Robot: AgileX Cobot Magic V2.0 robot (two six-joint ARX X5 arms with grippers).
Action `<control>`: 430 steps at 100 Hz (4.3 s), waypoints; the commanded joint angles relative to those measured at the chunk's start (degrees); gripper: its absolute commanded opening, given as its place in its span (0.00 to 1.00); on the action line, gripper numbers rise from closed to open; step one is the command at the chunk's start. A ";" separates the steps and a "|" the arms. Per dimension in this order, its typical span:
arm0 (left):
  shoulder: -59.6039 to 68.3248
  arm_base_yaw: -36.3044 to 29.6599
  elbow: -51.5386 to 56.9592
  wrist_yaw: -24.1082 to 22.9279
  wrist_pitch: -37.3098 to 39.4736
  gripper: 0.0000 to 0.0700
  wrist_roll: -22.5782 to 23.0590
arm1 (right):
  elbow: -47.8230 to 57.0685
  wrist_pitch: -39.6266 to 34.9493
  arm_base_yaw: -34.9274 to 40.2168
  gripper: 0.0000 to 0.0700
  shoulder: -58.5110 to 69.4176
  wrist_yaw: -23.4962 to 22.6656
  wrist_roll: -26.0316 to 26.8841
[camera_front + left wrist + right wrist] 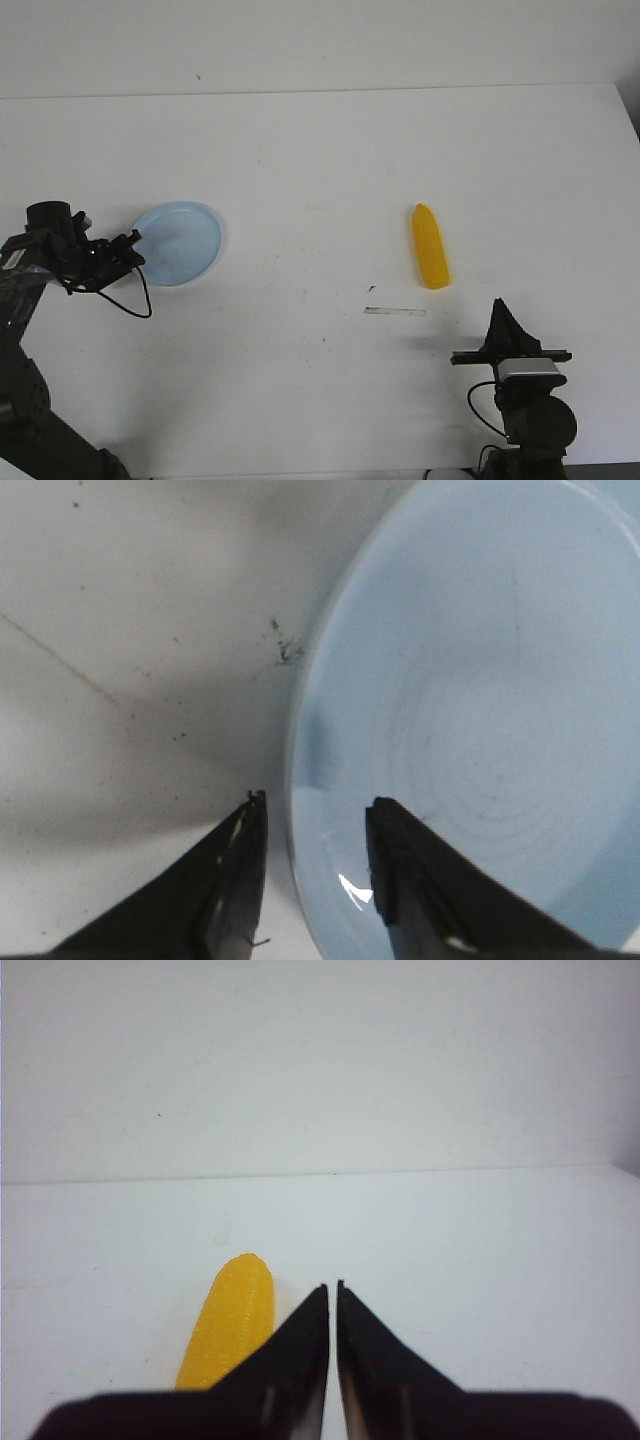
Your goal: Place corn on plate with both arms
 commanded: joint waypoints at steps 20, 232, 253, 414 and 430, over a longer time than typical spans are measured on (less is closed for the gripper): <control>2.03 -0.57 1.03 0.22 -0.24 0.07 0.50 | -0.09 0.72 0.09 0.02 0.09 -0.04 -0.24; -32.20 -21.59 -13.90 -21.92 32.09 0.00 22.40 | -0.09 0.72 0.09 0.02 0.09 -0.04 -0.24; -44.65 -18.01 -26.77 -21.92 39.47 0.00 22.56 | -0.09 0.72 0.09 0.02 0.09 -0.04 -0.24; -99.01 -15.85 -52.74 -28.24 31.04 0.00 13.86 | -0.09 1.57 0.09 0.02 0.09 -0.04 -0.24; -99.01 -15.85 -52.74 -28.24 31.04 0.00 13.86 | -0.09 2.03 0.09 0.02 0.09 0.07 -0.31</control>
